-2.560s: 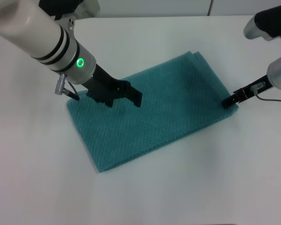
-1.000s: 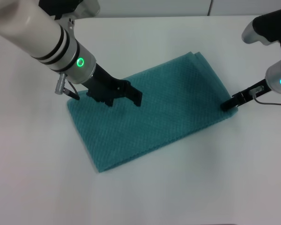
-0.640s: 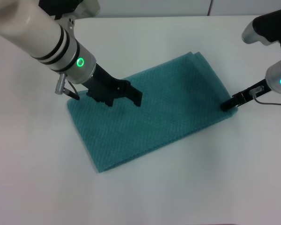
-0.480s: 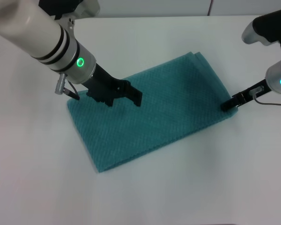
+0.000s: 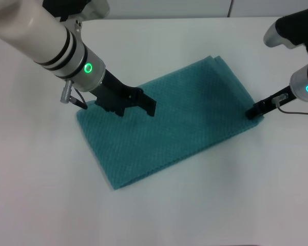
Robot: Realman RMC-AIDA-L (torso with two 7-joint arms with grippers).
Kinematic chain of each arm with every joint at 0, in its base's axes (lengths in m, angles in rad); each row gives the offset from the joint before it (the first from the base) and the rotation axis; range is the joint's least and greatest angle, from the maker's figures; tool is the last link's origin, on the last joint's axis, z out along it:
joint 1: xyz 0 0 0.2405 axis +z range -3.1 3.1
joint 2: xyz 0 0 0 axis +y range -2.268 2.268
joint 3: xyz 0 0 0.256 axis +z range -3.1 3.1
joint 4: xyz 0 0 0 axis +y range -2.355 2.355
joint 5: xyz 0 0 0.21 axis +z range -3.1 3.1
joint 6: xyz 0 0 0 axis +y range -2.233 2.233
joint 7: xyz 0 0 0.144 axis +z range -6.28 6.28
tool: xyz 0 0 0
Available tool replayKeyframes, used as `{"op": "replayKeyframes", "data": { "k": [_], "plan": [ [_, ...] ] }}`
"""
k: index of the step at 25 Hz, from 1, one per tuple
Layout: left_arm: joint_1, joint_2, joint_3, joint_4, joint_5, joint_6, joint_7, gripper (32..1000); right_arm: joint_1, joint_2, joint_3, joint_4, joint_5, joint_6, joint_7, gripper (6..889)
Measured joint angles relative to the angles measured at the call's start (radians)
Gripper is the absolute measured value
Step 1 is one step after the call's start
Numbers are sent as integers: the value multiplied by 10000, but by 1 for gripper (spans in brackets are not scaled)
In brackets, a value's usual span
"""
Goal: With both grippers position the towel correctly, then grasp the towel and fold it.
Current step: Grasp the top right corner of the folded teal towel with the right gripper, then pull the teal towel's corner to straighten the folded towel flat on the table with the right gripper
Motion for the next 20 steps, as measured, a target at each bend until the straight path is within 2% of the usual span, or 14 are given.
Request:
{"op": "replayKeyframes", "data": {
  "k": [5, 9, 15, 20],
  "plan": [
    [0, -1, 0, 0, -1, 0, 0, 875, 13, 0, -40, 14, 0, -38, 3, 543],
    [0, 0, 1, 0, -1, 0, 0, 874, 28, 1, -234, 14, 0, -123, 73, 357],
    [0, 0, 123, 0, -16, -51, 0, 873, 35, 9, -244, 14, -1, -146, 78, 94],
    [24, 0, 123, 0, -16, -68, 0, 874, 42, 11, -245, -49, -1, -327, 81, 84]
  ]
}}
